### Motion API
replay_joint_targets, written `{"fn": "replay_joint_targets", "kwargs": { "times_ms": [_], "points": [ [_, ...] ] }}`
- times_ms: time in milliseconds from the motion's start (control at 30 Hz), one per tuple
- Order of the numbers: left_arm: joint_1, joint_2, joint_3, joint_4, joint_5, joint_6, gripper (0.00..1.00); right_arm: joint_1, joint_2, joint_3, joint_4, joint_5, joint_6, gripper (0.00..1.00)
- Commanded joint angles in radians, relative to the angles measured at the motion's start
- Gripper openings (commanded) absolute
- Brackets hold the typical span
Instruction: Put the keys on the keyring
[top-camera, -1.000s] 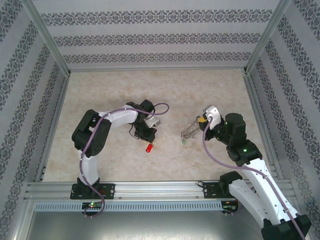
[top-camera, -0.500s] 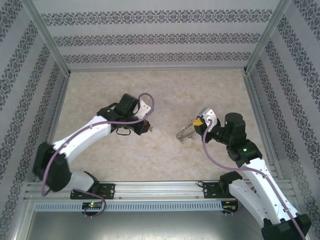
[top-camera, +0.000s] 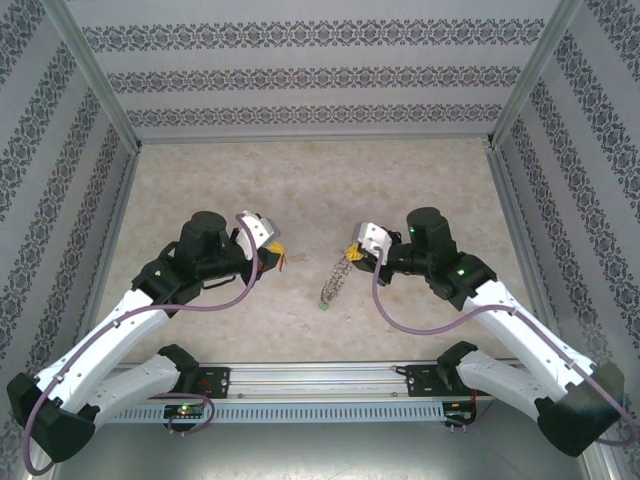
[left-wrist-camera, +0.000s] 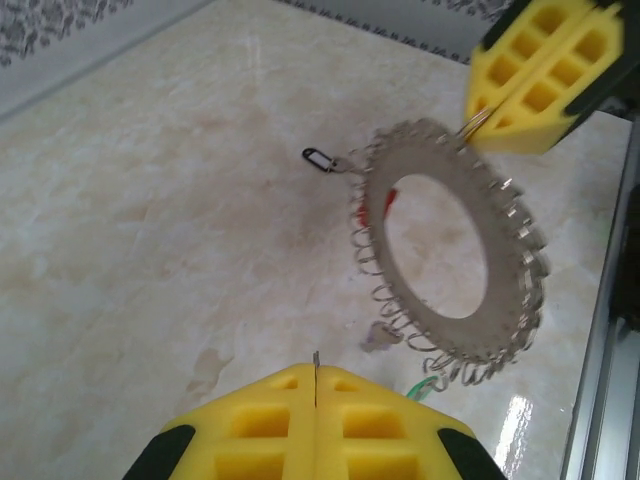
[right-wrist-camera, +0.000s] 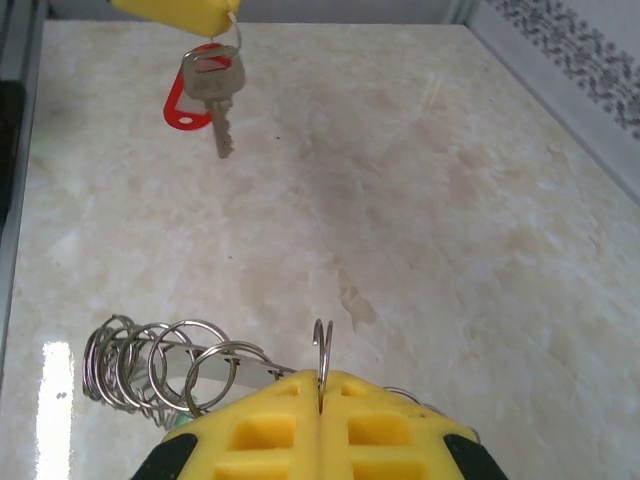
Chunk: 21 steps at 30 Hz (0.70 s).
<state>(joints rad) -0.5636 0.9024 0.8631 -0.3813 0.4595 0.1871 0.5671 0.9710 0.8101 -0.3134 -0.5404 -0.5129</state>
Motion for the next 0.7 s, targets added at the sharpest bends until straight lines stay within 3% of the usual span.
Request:
{"fn": "replay_joint_targets", "kwargs": {
  "times_ms": [0,200,667],
  "points": [
    [-0.012,-0.011,0.000,0.076,0.092,0.081,0.00,0.063,0.043,0.064,0.028,0.066,-0.123,0.00],
    [-0.016,0.024,0.005,0.087,0.160,0.132,0.00,0.145,0.125,0.121,0.044,0.175,-0.180,0.00],
    [-0.021,0.118,0.028,0.092,0.196,0.133,0.00,0.214,0.224,0.161,0.108,0.199,-0.145,0.00]
  ]
}}
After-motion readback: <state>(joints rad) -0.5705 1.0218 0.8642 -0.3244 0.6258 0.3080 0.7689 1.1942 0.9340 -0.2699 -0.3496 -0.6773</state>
